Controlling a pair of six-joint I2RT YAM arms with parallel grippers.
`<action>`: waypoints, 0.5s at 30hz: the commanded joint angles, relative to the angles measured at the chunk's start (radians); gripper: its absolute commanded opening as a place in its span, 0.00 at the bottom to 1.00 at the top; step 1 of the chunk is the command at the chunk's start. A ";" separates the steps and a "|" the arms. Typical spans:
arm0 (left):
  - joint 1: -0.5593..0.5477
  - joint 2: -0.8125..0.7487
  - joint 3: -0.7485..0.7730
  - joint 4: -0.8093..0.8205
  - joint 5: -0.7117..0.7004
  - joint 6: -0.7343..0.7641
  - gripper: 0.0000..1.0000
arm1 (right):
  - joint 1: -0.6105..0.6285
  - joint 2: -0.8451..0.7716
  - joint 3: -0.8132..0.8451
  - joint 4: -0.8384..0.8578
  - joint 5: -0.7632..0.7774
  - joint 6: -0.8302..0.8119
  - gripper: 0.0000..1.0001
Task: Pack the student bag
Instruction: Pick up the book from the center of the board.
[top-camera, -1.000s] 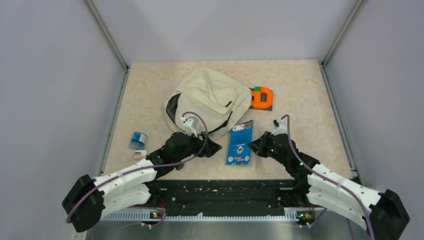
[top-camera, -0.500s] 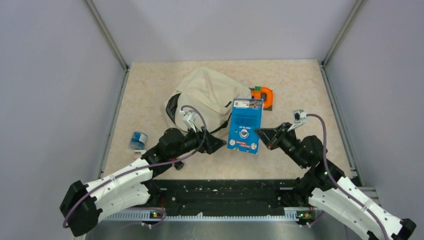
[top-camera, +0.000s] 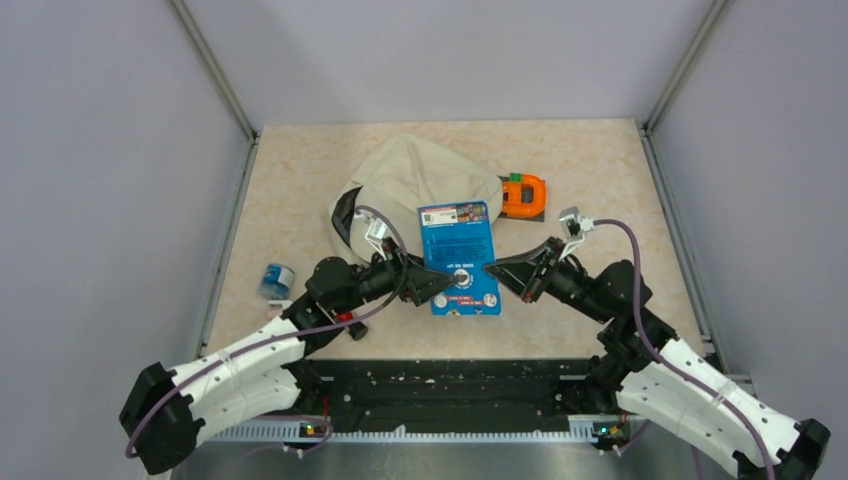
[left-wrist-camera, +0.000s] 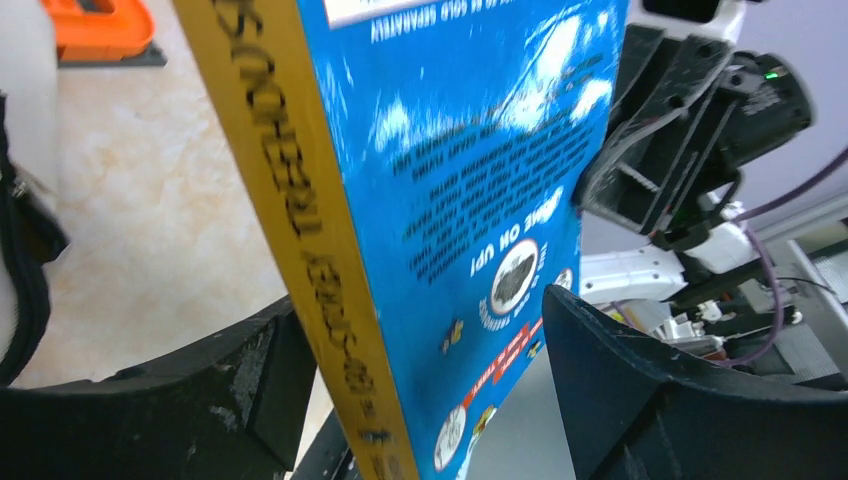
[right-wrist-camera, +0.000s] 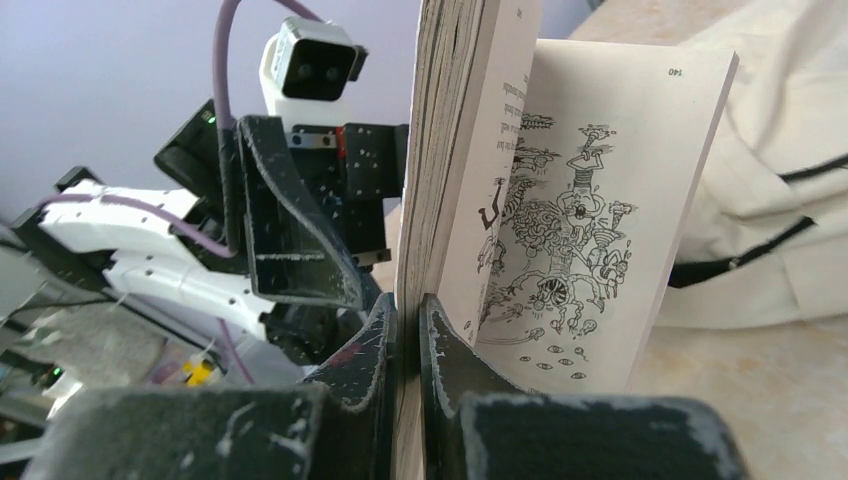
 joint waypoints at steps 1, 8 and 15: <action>0.005 -0.051 -0.010 0.167 0.026 -0.025 0.82 | 0.009 0.010 0.083 0.241 -0.130 -0.010 0.00; 0.006 -0.064 -0.040 0.239 0.040 -0.033 0.58 | 0.009 0.047 0.089 0.256 -0.164 -0.018 0.00; 0.011 -0.087 -0.065 0.207 -0.009 -0.003 0.10 | 0.009 0.062 0.100 0.113 -0.081 -0.128 0.00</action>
